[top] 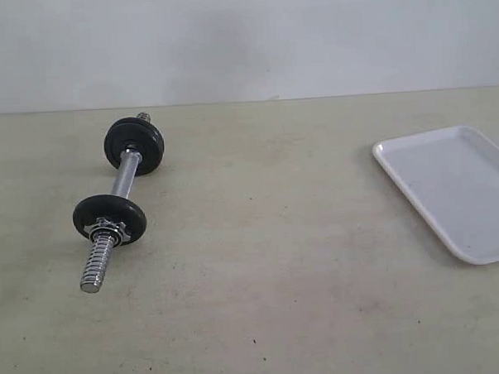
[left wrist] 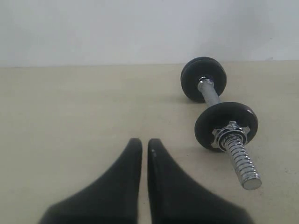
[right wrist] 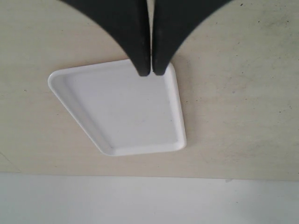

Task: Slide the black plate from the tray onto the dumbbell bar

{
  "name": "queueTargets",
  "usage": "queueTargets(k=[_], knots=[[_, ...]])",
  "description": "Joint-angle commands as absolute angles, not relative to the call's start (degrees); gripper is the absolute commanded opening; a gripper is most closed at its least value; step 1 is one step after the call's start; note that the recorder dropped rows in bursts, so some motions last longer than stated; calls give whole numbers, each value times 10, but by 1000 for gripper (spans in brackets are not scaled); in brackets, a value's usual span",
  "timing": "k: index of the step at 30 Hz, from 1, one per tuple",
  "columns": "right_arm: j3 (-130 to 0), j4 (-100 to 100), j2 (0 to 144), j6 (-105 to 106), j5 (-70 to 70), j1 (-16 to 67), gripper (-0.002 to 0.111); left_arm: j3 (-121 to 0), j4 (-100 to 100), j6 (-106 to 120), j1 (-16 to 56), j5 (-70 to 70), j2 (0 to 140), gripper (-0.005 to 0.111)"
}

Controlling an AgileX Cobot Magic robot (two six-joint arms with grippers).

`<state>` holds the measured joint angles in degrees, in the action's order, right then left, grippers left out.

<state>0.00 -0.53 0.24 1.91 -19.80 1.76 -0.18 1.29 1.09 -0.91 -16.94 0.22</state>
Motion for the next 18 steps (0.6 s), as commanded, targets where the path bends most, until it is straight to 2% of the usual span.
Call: queueTargets(k=[1, 18], knots=[[0, -5, 0, 19, -191, 17, 0, 0, 10, 12, -7, -172, 0, 4], [0, -5, 0, 19, -191, 17, 0, 0, 10, 12, -34, -172, 0, 4]])
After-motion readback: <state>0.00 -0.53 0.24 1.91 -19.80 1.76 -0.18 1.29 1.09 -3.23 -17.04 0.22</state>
